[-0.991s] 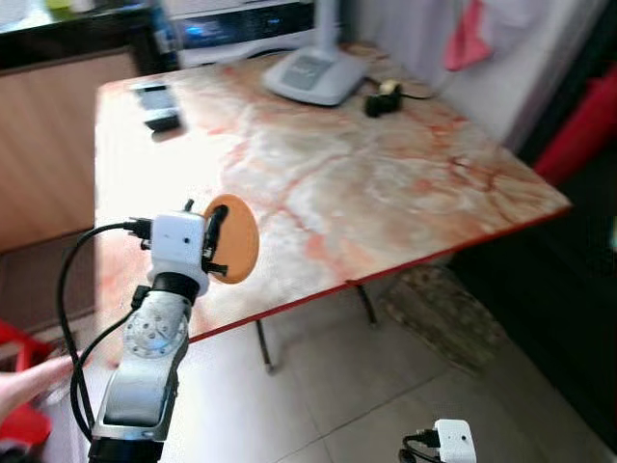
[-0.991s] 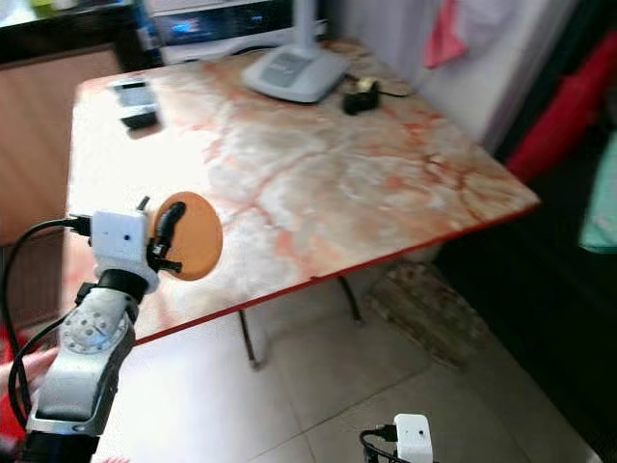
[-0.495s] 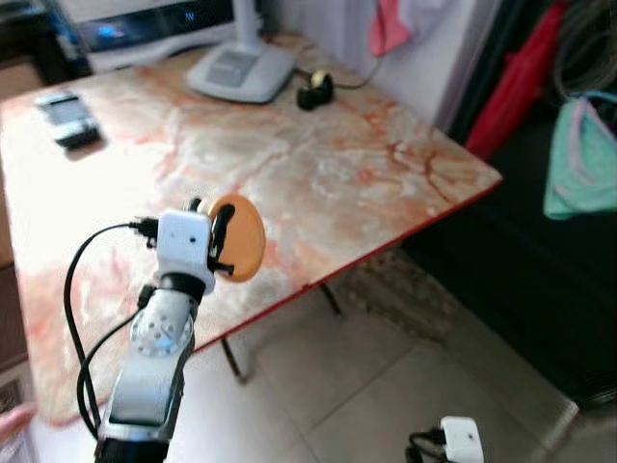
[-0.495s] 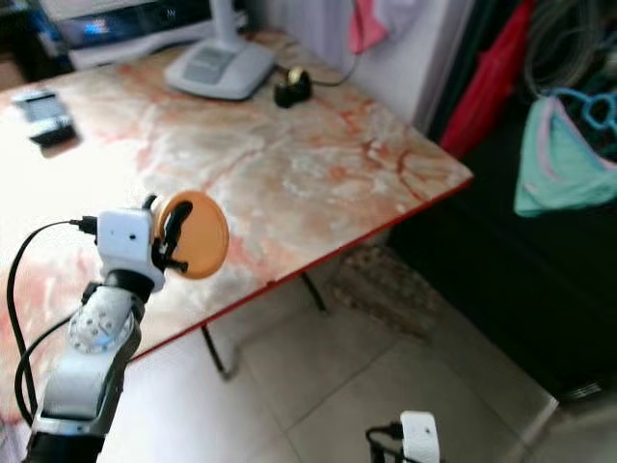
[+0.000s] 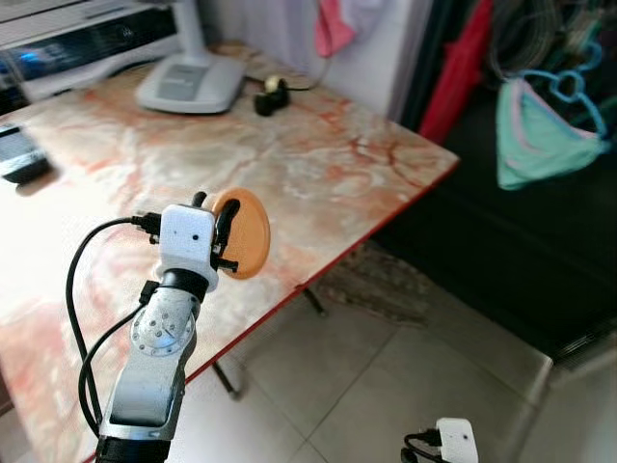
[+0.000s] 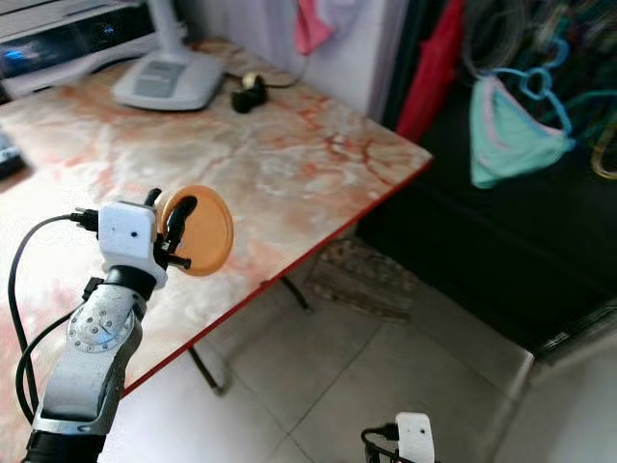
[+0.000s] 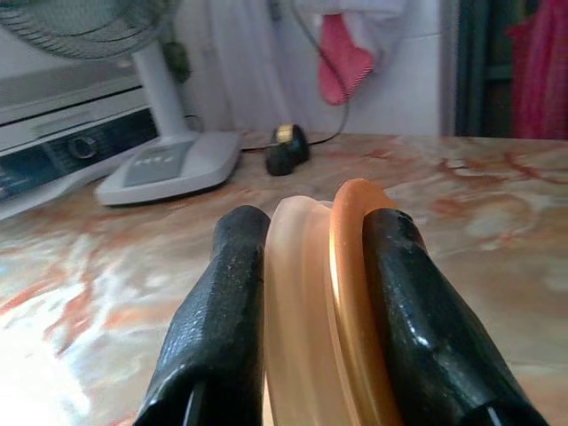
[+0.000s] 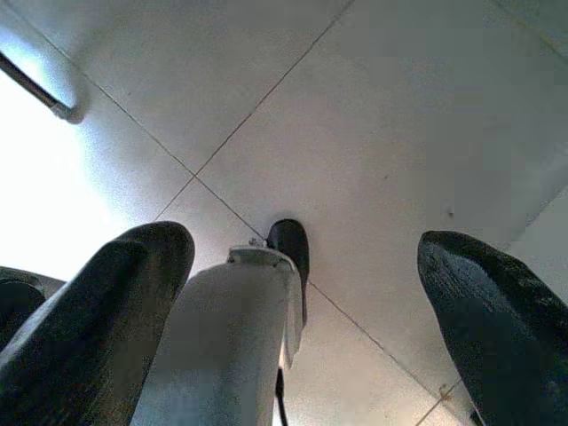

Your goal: Restocking fridge

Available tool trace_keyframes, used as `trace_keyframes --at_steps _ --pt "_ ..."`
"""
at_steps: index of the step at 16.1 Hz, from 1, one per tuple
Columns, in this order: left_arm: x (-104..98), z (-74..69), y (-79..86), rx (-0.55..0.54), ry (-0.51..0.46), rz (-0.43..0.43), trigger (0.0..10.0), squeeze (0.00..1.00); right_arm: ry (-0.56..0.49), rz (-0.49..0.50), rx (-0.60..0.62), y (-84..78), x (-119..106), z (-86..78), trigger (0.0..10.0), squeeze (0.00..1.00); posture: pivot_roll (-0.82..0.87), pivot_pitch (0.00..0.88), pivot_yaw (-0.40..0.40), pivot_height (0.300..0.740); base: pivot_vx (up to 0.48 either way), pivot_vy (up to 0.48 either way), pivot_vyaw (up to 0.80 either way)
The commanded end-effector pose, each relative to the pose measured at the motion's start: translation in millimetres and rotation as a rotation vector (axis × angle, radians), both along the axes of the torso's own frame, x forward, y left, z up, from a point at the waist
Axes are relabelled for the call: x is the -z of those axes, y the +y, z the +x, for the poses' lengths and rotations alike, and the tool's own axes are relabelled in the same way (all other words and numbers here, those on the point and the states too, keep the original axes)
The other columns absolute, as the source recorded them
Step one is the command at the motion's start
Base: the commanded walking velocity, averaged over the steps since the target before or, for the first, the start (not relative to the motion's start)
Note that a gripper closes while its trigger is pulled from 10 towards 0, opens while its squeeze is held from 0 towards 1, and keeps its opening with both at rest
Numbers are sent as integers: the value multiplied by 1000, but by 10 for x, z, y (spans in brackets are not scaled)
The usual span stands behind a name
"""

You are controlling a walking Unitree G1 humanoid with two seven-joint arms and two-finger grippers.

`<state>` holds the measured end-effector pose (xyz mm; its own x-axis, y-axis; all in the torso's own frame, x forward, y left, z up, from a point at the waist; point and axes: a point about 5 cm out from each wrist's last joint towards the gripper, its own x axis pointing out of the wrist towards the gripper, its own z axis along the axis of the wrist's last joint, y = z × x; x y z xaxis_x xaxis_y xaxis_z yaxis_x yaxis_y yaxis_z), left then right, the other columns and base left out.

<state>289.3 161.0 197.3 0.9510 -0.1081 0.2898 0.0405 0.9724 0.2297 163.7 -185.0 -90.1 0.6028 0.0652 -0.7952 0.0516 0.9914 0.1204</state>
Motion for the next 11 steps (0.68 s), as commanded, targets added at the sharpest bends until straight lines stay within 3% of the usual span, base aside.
trace_keyframes --at_steps 1,11 --pt "-66 -10 -55 28 -22 -6 10000 0 23 -3 -1 -9 25 -58 10000 0 14 122 -2 740 0 0 -800" --pt "-24 -5 -66 47 -8 25 10000 0 23 -4 0 -7 21 -43 10000 0 8 128 4 740 0 -25 -800"
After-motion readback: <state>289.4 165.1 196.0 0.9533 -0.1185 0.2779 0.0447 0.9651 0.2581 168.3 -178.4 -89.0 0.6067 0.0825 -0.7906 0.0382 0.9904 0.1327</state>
